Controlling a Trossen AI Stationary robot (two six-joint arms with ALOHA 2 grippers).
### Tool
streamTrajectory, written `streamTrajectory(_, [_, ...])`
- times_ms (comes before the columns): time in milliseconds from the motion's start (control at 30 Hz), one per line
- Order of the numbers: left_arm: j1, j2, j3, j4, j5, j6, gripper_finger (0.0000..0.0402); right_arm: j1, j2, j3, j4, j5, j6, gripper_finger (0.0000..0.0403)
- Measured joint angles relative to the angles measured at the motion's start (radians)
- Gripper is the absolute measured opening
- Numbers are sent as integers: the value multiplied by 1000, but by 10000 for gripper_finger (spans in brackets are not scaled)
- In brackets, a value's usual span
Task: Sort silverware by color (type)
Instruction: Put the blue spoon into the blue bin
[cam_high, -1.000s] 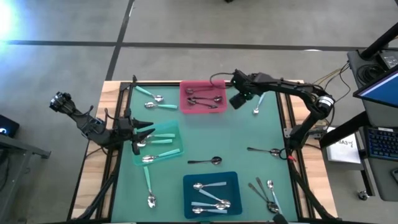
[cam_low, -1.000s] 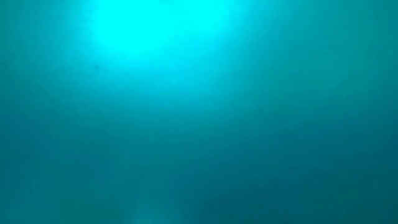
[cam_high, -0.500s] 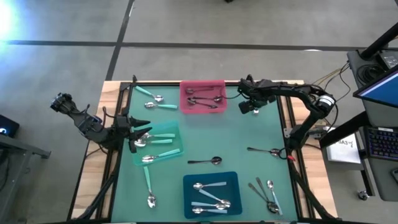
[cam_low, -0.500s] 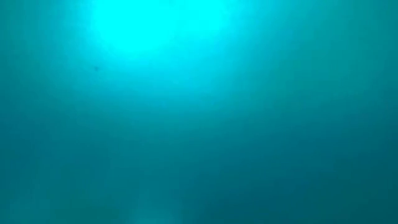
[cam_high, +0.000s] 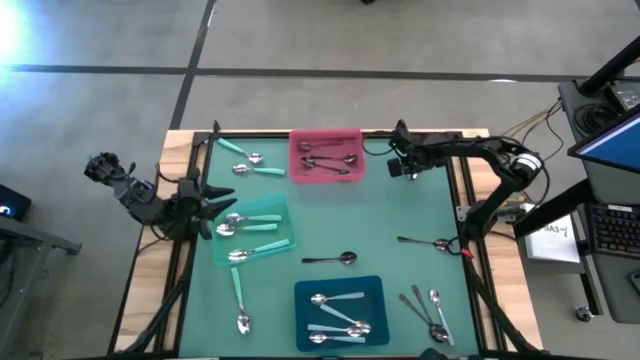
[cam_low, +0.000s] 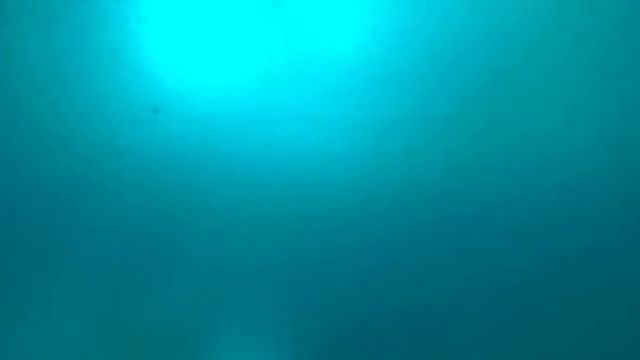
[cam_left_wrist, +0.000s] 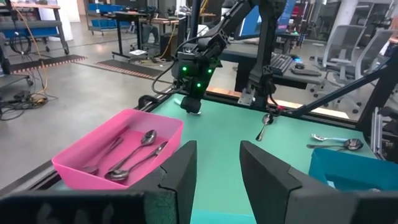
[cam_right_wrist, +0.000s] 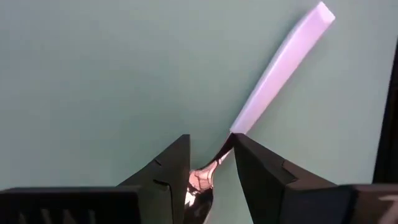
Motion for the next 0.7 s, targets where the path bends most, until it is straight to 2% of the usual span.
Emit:
streamTrajectory(100, [0, -3, 0, -1, 0, -1, 107, -5, 0, -9, 1, -4, -15, 106])
streamTrajectory(367, [0, -3, 0, -3, 0, -1, 107, 18, 2, -10, 6, -37, -205, 72])
streamTrajectory(700, [0, -4, 0, -3, 0, -5, 107, 20, 3, -12, 3, -64, -309, 61])
